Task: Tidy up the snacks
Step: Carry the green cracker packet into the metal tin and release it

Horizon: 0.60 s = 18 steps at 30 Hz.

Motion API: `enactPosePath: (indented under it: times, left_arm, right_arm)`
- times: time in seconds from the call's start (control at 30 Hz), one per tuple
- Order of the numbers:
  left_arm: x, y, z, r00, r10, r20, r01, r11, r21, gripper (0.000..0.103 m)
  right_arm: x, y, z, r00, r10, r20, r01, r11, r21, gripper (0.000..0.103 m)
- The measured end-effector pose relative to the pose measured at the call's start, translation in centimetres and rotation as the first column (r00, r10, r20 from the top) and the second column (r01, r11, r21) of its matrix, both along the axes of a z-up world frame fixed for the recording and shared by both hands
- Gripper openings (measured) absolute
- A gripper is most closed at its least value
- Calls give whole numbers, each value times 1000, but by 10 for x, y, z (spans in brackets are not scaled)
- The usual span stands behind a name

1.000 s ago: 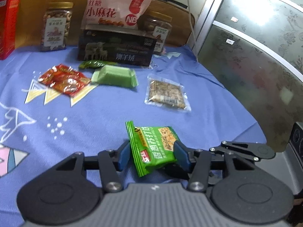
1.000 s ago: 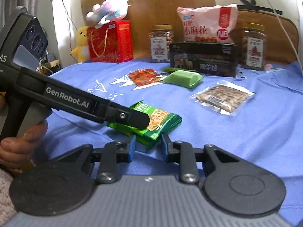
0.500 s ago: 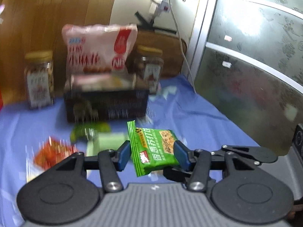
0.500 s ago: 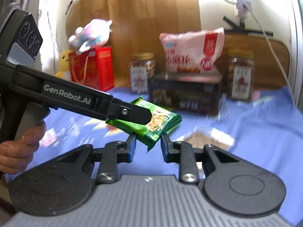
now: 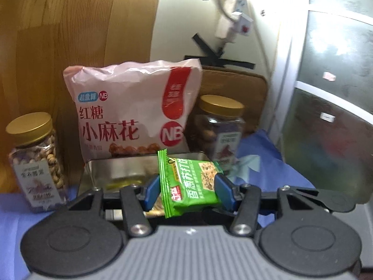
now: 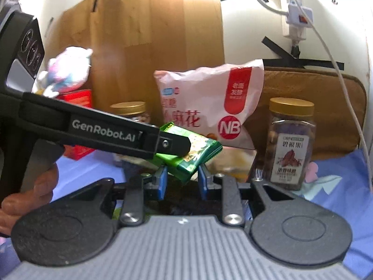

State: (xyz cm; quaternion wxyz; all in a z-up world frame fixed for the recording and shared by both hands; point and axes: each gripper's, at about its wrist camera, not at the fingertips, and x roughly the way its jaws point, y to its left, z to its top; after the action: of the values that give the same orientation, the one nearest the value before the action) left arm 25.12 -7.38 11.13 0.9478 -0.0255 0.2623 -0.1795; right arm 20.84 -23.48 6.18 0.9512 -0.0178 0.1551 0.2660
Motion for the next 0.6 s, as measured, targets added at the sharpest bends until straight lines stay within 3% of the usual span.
enactPosePath:
  times: [0.13, 0.33, 0.47, 0.6]
  left_arm:
    - [21, 2, -16, 996, 83, -24, -82, 996, 43, 62]
    - [-6, 19, -26, 995, 91, -30, -92, 995, -28, 62]
    - [-44, 19, -25, 998, 54, -18, -55, 997, -48, 62]
    - [-80, 15, -39, 996, -20, -91, 12, 996, -89, 62]
  right_arm:
    - [13, 5, -9, 997, -63, 39, 64, 997, -42, 34]
    - [2, -26, -13, 996, -93, -2, 93, 994, 49, 34]
    - [-14, -55, -22, 988, -126, -88, 137, 983, 120, 38]
    - [-26, -80, -40, 964, -154, -217, 190, 969, 160, 38]
